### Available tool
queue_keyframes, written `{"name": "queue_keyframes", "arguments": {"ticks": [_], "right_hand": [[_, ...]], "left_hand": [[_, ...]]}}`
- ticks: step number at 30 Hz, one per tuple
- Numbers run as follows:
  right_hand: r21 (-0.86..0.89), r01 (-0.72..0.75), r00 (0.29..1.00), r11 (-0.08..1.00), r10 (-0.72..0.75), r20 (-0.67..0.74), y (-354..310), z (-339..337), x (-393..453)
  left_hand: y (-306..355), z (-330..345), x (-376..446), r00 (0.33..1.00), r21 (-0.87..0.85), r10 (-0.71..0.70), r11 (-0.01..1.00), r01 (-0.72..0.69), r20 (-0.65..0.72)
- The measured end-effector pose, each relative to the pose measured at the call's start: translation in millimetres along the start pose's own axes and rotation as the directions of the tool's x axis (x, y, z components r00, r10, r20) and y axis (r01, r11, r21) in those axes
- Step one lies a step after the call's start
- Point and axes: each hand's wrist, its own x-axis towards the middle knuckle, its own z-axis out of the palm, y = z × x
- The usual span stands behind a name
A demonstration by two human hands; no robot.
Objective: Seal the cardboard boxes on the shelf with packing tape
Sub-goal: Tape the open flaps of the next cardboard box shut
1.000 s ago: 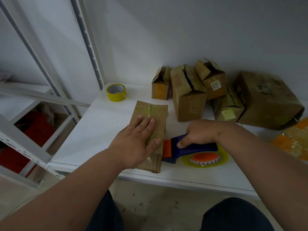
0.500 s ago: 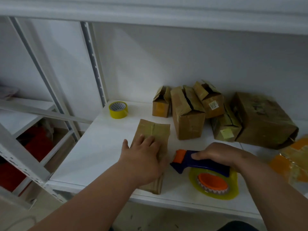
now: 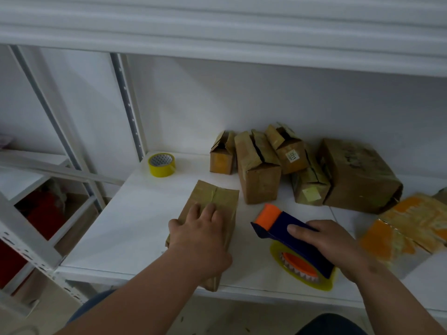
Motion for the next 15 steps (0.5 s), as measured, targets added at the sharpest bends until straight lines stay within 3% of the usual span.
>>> {"name": "queue_keyframes", "arguments": {"ticks": [4, 6, 8, 11, 15], "right_hand": [[0.087, 0.128, 0.992, 0.988, -0.125, -0.033, -2, -4, -19], [0.126, 0.187, 0.982, 0.974, -0.181, -0.058, -4, -4, -28], [0.162, 0.244, 0.969, 0.956, -0.235, -0.074, -6, -3, -34], [0.153, 0.339, 0.941, 0.928, -0.329, -0.083, -10, -1, -41], [0.163, 0.416, 0.909, 0.895, -0.412, -0.057, -20, 3, -48]], "left_hand": [[-9, 4, -4, 0.997, -0.076, 0.026, 0.997, -0.021, 0.072], [-13, 0, -6, 0.996, -0.221, 0.012, 0.975, -0.031, -0.089], [-12, -13, -11, 0.96, -0.455, -0.113, 0.89, -0.016, -0.255], [-5, -36, -20, 0.963, -0.818, -0.209, 0.575, -0.021, -0.172], [0, -44, -28, 0.997, -0.983, -0.026, 0.166, 0.081, 0.078]]}}
